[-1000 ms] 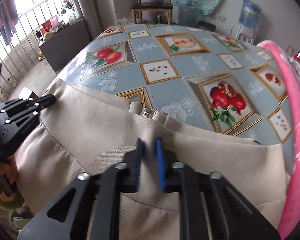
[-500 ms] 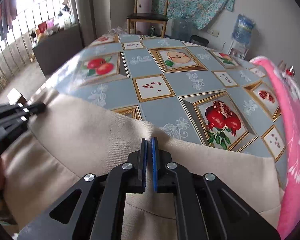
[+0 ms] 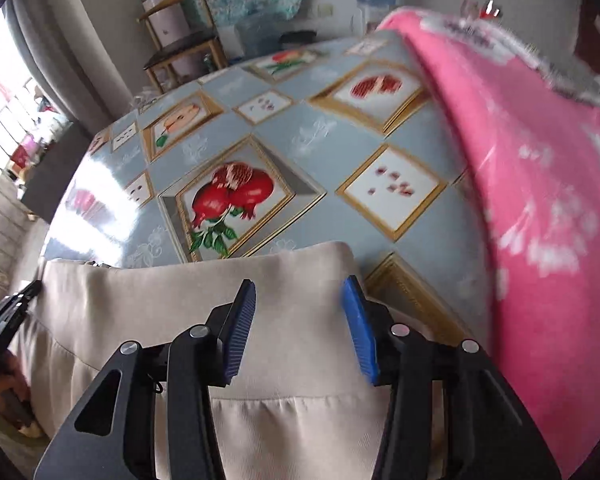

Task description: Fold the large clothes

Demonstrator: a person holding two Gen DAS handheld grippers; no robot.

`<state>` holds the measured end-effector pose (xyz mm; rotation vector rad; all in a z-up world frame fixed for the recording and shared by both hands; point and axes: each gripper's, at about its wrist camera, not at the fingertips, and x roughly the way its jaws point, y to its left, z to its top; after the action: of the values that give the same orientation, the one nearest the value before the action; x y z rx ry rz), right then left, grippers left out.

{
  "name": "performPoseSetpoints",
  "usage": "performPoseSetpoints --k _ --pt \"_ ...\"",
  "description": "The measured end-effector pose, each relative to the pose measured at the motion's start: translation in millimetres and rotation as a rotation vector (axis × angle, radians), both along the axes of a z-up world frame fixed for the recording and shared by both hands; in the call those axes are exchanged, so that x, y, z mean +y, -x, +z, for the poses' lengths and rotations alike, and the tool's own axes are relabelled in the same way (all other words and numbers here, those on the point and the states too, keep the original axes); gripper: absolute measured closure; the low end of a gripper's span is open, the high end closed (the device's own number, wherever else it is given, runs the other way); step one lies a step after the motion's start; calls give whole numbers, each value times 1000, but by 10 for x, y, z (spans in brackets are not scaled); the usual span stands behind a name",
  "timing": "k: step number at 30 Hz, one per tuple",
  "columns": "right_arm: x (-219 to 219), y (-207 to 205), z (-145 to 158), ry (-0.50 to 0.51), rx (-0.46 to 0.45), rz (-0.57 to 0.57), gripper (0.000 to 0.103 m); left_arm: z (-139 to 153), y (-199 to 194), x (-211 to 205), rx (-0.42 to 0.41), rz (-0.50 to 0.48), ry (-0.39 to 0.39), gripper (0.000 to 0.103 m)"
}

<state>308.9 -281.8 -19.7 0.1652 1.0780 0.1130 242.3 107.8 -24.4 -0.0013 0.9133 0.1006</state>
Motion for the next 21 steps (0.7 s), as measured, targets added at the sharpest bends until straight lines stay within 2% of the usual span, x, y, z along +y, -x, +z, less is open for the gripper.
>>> performPoseSetpoints --k 2,4,7,9,12,15,16,17,18,19,20,21 --pt "-18 -13 -73 -22 7 -12 102 0 8 13 -10 -3 12 100" --pt "-13 120 74 -23 -72 -41 103 46 45 39 -32 -6 28 101" --pt "-87 398 445 9 -195 -118 103 307 173 40 -103 -10 25 101" --pt "-239 550 642 36 -253 -187 103 429 181 42 -114 -12 45 101" --pt "-450 535 625 35 -238 -226 103 409 76 23 -98 -12 37 101" --pt "-495 386 393 -118 -144 -145 103 198 -62 62 -38 9 57 101" --pt "-469 344 331 -126 -111 -125 103 139 -68 71 -23 14 62 101" --pt "-443 319 279 -132 -87 -104 98 78 -77 85 -7 17 68 101" --pt "-420 269 211 -146 -60 -81 81 40 -71 86 0 19 70 101" --pt "-420 236 173 -161 -49 -74 70 20 -65 88 0 19 70 101" --pt "-423 201 135 -187 -41 -59 52 17 -61 84 -4 18 67 101" --pt "-421 159 90 -211 -29 -41 51 14 -63 77 -4 18 64 101"
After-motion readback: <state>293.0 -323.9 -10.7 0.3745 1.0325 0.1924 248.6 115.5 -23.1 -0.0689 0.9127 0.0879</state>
